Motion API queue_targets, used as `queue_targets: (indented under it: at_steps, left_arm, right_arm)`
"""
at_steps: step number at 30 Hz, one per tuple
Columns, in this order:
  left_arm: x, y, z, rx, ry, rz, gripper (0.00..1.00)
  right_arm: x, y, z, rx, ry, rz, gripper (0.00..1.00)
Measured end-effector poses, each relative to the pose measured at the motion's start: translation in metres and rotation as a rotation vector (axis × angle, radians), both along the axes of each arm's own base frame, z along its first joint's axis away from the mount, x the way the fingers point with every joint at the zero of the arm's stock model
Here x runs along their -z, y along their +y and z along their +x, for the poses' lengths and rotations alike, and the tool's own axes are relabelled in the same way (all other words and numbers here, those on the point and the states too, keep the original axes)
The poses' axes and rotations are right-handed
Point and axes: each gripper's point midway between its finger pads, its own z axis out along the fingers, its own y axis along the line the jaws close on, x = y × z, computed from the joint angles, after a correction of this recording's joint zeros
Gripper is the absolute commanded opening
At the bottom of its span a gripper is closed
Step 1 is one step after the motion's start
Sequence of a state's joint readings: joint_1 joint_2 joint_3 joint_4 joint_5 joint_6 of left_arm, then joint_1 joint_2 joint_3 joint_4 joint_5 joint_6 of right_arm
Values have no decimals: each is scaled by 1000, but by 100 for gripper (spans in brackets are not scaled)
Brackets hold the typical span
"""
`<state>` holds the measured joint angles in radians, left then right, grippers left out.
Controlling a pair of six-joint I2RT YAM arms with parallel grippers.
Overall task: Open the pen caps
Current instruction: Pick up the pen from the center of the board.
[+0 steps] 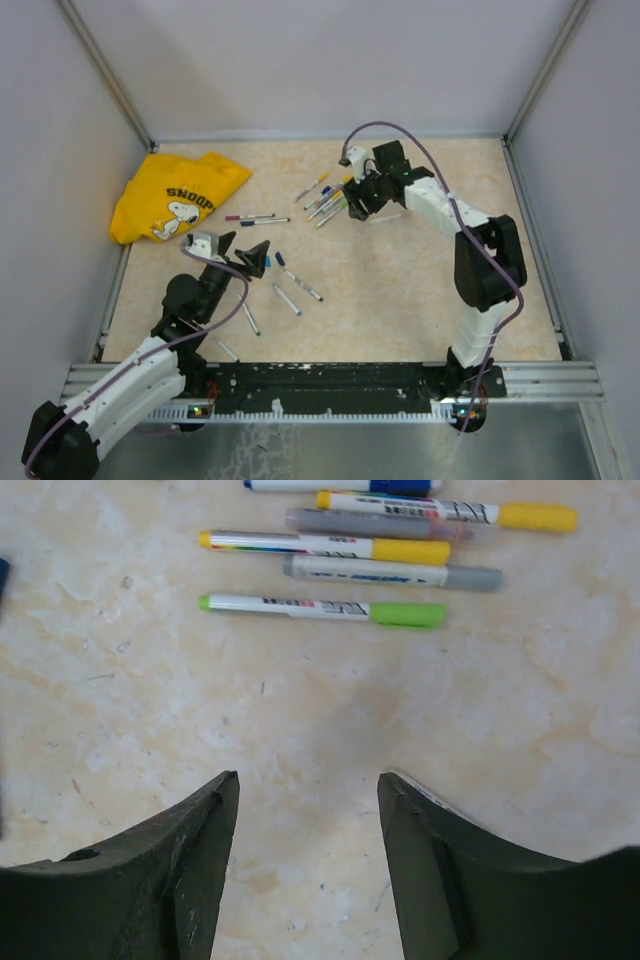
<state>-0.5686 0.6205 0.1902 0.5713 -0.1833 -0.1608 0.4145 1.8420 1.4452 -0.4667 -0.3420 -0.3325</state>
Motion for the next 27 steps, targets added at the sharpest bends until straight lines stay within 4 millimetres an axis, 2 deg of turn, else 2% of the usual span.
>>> queue_targets:
  at_steps: [2, 8, 12, 14, 15, 17, 20, 27]
  left_arm:
    - [0, 0, 0, 0, -2, -1, 100]
    - [-1, 0, 0, 0, -5, -3, 100]
    - [-1, 0, 0, -1, -5, -3, 100]
    - [-1, 0, 0, -1, -5, -4, 100]
    - [-1, 0, 0, -2, -5, -3, 100]
    - [-1, 0, 0, -2, -4, -4, 100]
    - [0, 0, 1, -4, -1, -2, 100]
    - [4, 0, 2, -7, 11, 6, 100]
  right_arm:
    - [0, -14, 7, 27, 1, -2, 37]
    - [15, -60, 18, 203, 132, 77, 38]
    - [33, -67, 10, 342, 231, 112, 39]
    - [44, -67, 6, 425, 274, 128, 72]
    - [50, -68, 3, 476, 293, 132, 81]
    - [59, -76, -3, 591, 306, 123, 83]
    - [62, -88, -7, 736, 295, 117, 83]
    - [54, -107, 16, 952, 202, 110, 82]
